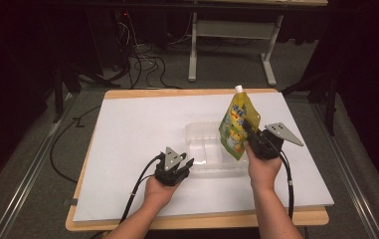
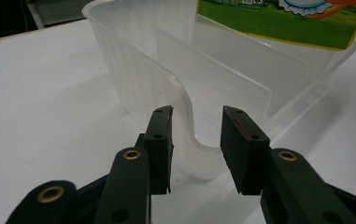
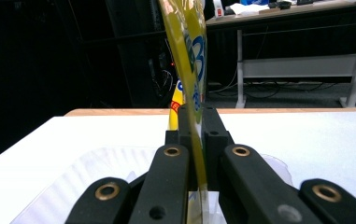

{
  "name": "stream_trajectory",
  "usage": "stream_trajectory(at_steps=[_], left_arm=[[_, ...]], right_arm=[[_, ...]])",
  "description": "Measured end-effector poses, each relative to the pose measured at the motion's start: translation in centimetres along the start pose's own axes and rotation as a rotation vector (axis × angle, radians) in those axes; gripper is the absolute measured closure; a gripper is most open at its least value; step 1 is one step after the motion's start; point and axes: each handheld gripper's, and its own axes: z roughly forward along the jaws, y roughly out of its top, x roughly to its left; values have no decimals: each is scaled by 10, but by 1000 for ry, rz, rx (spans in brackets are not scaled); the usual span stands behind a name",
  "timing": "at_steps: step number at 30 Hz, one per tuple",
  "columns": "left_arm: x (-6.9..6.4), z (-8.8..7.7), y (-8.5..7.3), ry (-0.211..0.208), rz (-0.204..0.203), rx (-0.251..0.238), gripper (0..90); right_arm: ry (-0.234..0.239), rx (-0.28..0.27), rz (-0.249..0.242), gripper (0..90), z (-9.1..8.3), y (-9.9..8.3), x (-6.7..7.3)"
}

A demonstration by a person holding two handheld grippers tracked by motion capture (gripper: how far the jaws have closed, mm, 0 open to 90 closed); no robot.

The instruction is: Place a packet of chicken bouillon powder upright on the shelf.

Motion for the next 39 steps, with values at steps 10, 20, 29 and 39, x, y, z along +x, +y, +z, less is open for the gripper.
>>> stream_trajectory(at_steps=[10, 20, 29, 39], left_arm=[[0, 0, 0, 0, -2, 2, 650], [0, 0, 0, 1, -2, 3, 653], [0, 0, 0, 0, -4, 4, 655], [0, 0, 1, 0, -3, 7, 657]], right_arm=[[-8, -4, -16, 900, 3, -3, 4], [-7, -18, -13, 900, 4, -11, 4], [-2, -37, -16, 900, 3, -17, 4], [9, -49, -14, 900, 2, -23, 4]])
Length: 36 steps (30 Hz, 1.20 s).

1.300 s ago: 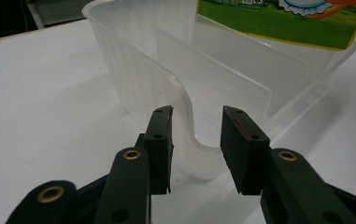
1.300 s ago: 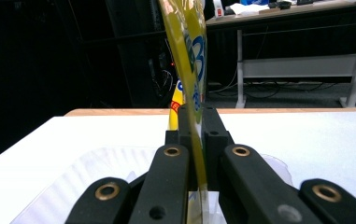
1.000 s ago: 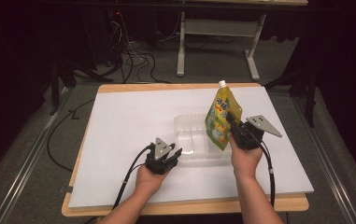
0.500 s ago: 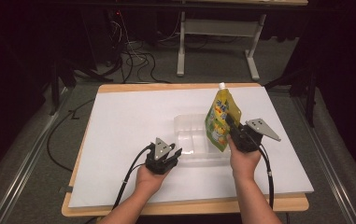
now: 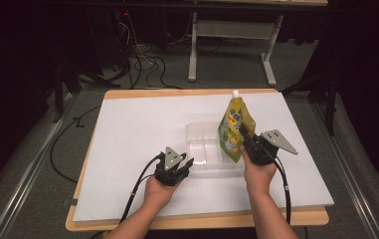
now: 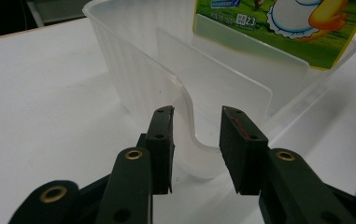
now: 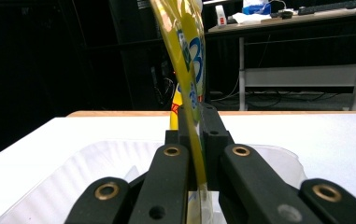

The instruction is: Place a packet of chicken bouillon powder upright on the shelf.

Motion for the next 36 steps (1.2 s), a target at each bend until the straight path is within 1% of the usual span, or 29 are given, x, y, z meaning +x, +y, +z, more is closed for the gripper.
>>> stream_trajectory(at_steps=[6, 14, 17, 21, 29, 30, 36], left_arm=[[0, 0, 0, 0, 0, 1, 657], [0, 0, 0, 0, -2, 1, 657], [0, 0, 0, -1, -3, 0, 657], [0, 0, 0, -1, -2, 2, 658], [0, 0, 0, -3, -2, 1, 657], [0, 0, 0, -2, -3, 1, 657], [0, 0, 0, -1, -1, 2, 657]], right_arm=[[3, 6, -12, 900, -2, -3, 1], [18, 16, -14, 885, -3, -5, 0], [29, 29, -14, 876, -4, -7, -1], [42, 42, -26, 865, -5, -8, 0], [48, 62, -26, 846, -6, -11, 0], [49, 71, -29, 839, -6, -12, -1], [50, 88, -40, 830, -6, -16, -1]])
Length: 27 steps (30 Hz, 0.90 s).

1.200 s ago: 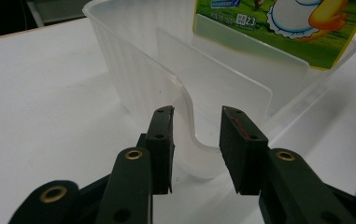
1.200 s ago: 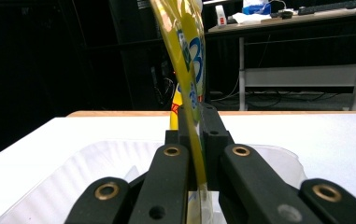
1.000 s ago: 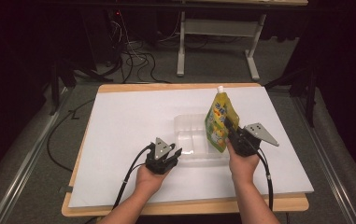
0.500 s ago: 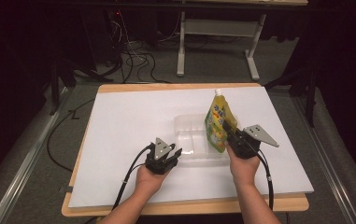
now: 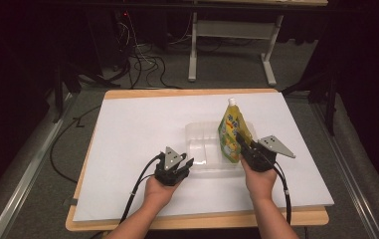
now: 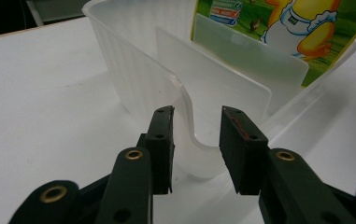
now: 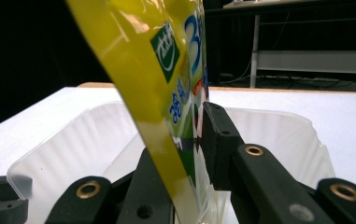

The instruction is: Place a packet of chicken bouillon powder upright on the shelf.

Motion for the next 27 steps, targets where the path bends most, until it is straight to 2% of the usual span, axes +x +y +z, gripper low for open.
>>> stream_trajectory(at_steps=[17, 20, 21, 22, 26, 27], left_arm=[[0, -1, 1, -5, -6, -2, 656], [0, -2, 1, -5, -11, -8, 650], [0, -2, 1, -5, -11, -8, 646], [1, -3, 1, -6, -14, -11, 641], [2, -6, 2, -8, -14, -12, 616], [3, -7, 2, -7, -14, -14, 587]], right_arm=[[9, 39, -12, 773, 1, -8, 2], [30, 44, -16, 697, 2, -9, 3], [30, 44, -16, 697, 2, -9, 3], [52, 43, -22, 625, 1, -8, 4], [74, 50, -32, 513, 0, -7, 5], [93, 51, -41, 422, -3, -6, 6]])
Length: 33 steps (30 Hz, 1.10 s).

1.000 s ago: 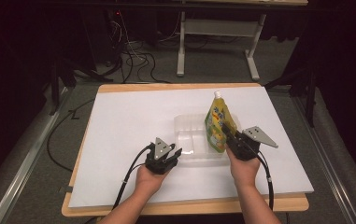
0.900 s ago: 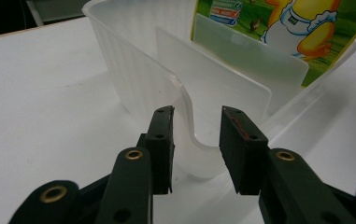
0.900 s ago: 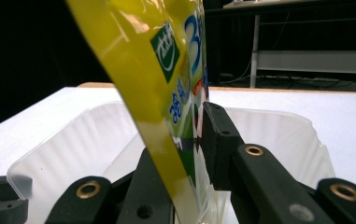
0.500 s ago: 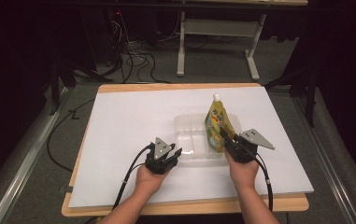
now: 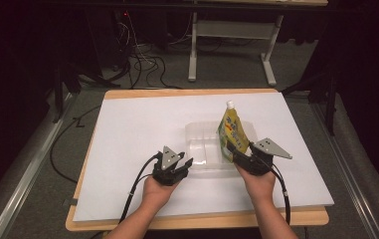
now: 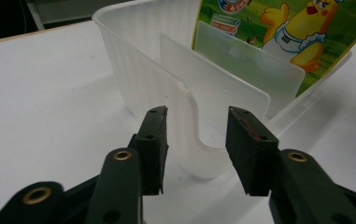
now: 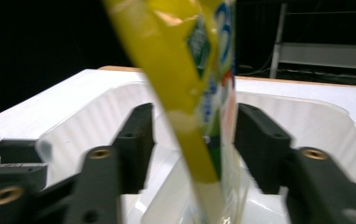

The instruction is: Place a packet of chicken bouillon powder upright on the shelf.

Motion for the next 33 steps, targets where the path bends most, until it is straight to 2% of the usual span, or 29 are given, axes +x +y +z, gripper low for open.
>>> stream_trajectory(at_steps=[1, 2, 3, 4, 5, 6, 7, 8, 9, 10, 11, 12, 14, 15, 16, 17, 18, 19, 21, 23, 24, 25, 26, 28, 30, 33], left_arm=[[1, -1, 0, 1, 4, -1, 566], [3, -3, 1, -1, 6, -1, 566], [8, -10, 1, -15, 5, -1, 532], [10, -14, 1, -25, 6, -4, 522], [10, -14, 1, -25, 6, -4, 509], [14, -20, 1, -31, 16, -1, 496], [17, -23, 2, -31, 22, -2, 496], [20, -28, 2, -30, 33, 2, 472], [24, -33, 2, -24, 42, 4, 472], [32, -43, 2, -9, 31, -10, 465], [32, -43, 2, -9, 31, -10, 464], [39, -50, 2, -1, 12, -21, 461], [49, -58, 1, 19, -9, -37, 458], [61, -68, -4, 49, -17, -32, 446], [61, -68, -4, 49, -17, -32, 446], [74, -79, -13, 75, -34, -20, 444], [74, -79, -13, 75, -34, -20, 442], [81, -85, -19, 89, -46, -6, 440], [91, -93, -28, 126, -62, 7, 438], [102, -99, -35, 167, -110, 11, 437], [107, -101, -36, 183, -148, 4, 431], [109, -101, -36, 188, -166, -7, 421], [110, -102, -35, 188, -175, -12, 421], [110, -101, -34, 195, -161, -19, 416], [107, -100, -33, 199, -128, -13, 413], [106, -99, -32, 194, -120, -12, 414]], right_arm=[[13, 0, 0, 382, -1, 0, 0], [13, 0, 0, 382, -1, 0, 0], [62, 10, 15, 325, -6, 1, -2], [71, 12, 10, 315, -9, 1, -3], [71, 12, 10, 315, -9, 1, -3], [76, 4, -4, 294, -21, -1, -9], [76, 4, -4, 294, -21, -1, -9], [70, -9, -9, 290, -31, -2, -15], [70, -9, -9, 290, -31, -2, -15], [54, -25, -12, 290, -45, -2, -24], [54, -25, -12, 290, -45, -2, -24], [32, -32, -17, 283, -55, -4, -35], [25, -30, -20, 298, -59, -5, -40], [-27, -26, -23, 299, -70, -9, -55], [-27, -26, -23, 299, -70, -9, -55], [-53, -34, -14, 303, -80, -12, -69], [-53, -34, -14, 303, -80, -12, -69], [-83, -34, -8, 309, -89, -14, -81], [-98, -35, -9, 317, -91, -15, -85], [-145, -24, -1, 332, -96, -21, -97], [-154, -19, 17, 332, -96, -24, -102], [-165, -8, 61, 331, -95, -28, -109], [-165, -8, 61, 331, -95, -28, -109], [-167, -11, 69, 333, -94, -29, -110], [-166, -9, 67, 338, -93, -29, -108], [-166, 3, 59, 345, -90, -31, -106]])
